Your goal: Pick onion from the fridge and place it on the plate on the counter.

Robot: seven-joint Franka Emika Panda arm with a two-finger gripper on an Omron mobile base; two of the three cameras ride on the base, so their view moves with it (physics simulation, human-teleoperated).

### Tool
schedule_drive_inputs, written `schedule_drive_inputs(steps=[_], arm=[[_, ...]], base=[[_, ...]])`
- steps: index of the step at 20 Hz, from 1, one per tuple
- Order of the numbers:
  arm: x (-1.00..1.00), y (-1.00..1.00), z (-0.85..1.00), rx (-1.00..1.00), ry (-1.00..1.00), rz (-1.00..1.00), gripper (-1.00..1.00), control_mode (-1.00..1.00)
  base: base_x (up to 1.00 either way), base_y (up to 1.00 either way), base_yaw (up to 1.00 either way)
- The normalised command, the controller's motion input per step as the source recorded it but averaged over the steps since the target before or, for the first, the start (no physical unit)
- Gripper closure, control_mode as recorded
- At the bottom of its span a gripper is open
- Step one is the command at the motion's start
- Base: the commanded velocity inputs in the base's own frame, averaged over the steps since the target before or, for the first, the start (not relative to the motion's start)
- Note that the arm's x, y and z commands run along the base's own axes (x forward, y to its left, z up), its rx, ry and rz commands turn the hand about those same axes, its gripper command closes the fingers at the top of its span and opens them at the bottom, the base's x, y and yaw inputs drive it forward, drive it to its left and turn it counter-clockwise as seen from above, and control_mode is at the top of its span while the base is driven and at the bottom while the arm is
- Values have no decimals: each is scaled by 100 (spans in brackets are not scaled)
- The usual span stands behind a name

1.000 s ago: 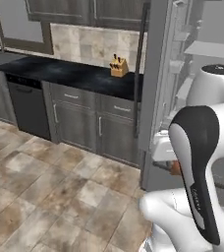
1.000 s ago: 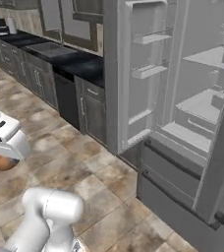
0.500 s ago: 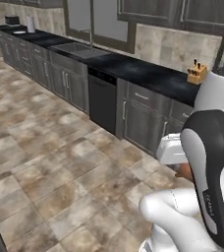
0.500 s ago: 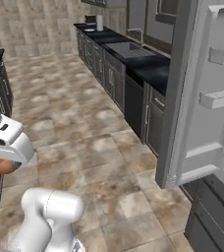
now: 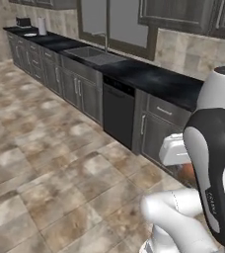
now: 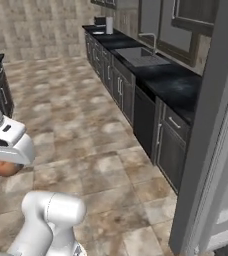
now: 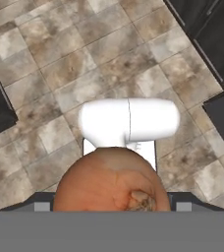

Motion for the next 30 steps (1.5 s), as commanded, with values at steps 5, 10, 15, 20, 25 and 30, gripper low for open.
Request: schedule_drive_inputs(steps=[5,10,15,20,25,30], arm=[[0,0,0,0,0,0,100,100],[0,0,0,0,0,0,100,100],[0,0,0,0,0,0,100,100],[0,0,0,0,0,0,100,100],[0,0,0,0,0,0,100,100],[0,0,0,0,0,0,100,100]], base=[[100,-20,-24],[96,-9,-29],[69,1,13],[68,-3,36],[69,-21,12],[51,-16,8]])
